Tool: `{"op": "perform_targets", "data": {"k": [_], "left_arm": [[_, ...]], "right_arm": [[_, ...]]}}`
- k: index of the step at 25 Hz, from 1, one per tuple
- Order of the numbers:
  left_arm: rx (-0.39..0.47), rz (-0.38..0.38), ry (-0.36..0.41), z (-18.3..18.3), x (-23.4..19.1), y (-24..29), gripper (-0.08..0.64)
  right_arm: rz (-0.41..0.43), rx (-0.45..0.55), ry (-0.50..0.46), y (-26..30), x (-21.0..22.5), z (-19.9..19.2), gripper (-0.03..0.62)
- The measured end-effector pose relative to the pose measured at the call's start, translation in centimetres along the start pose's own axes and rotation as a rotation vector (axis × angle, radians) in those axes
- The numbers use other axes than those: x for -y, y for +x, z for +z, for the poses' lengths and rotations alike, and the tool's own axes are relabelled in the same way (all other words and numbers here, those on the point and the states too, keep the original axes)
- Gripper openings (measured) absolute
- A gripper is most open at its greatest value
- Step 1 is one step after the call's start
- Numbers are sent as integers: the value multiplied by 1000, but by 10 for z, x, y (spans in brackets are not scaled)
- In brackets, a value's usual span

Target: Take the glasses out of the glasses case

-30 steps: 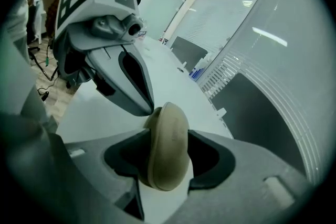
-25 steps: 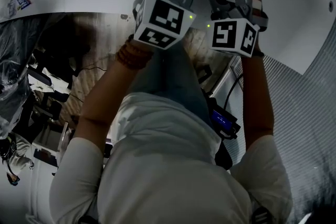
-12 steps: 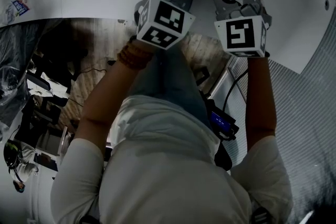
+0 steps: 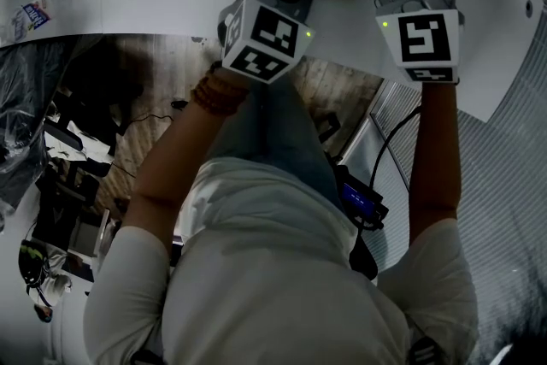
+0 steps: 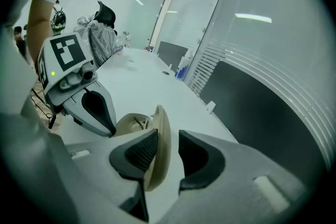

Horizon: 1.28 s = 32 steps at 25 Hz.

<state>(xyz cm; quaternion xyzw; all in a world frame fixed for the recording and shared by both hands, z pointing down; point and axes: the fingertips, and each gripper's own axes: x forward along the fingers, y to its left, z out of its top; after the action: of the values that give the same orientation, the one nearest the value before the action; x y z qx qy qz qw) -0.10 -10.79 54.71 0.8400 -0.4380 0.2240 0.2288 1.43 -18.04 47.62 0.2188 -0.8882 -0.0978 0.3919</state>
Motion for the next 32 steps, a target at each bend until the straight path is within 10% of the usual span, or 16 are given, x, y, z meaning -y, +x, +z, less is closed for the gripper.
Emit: {"op": "perform_targets", "data": {"k": [32], "left_arm": [[-23,-6,-32,-11,-3,-5,3]], "right_arm": [[-6,-135,-44,63,41,-47,95]]}}
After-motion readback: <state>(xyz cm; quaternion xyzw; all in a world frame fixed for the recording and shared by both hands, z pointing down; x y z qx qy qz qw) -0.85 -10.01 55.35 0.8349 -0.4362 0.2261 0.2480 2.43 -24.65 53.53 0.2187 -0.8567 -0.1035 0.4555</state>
